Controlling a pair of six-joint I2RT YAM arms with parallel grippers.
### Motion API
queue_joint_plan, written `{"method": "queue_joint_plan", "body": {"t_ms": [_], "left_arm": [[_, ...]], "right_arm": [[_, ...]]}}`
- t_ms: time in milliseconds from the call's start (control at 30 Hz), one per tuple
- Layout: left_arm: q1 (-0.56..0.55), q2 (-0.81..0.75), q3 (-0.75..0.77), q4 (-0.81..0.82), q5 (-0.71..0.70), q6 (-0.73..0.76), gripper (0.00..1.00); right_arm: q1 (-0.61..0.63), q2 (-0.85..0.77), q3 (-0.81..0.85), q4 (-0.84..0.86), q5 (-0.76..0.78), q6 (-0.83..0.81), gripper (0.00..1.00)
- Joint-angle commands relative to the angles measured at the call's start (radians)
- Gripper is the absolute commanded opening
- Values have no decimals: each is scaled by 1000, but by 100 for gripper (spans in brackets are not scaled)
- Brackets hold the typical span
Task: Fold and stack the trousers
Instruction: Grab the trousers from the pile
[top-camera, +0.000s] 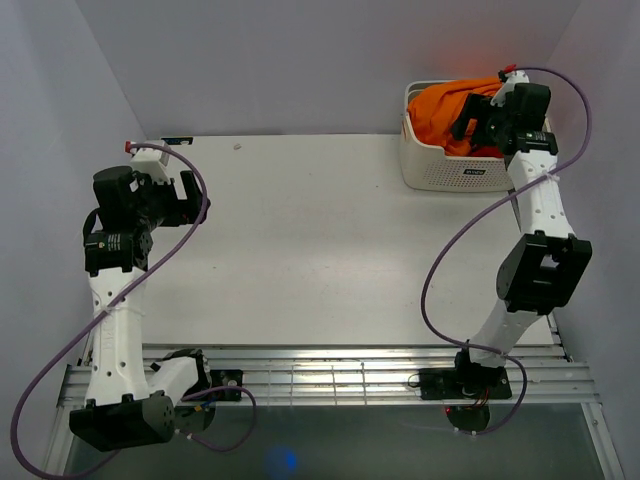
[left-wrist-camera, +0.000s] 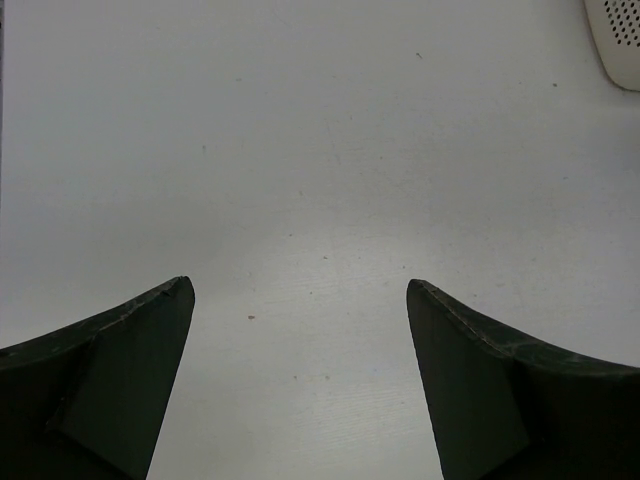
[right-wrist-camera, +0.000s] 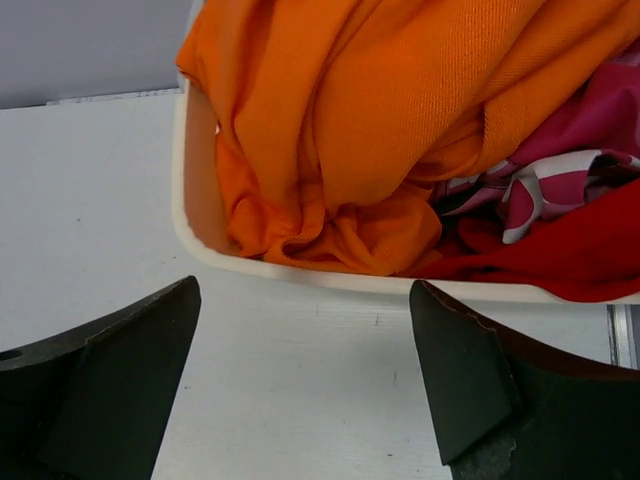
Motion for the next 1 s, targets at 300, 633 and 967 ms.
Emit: {"method": "queue_joint_plan", "body": {"t_ms": [300,633,967], "left_arm": [[2,-42,-59,2,18,-17,98],[0,2,-94,8,6,26,98],[0,-13,-84,3,30,34,98]], "right_arm": [[9,273,189,161,-54,135,90],[23,357,220,253,55,188,90],[37,358,258,296,131,139,37]]}}
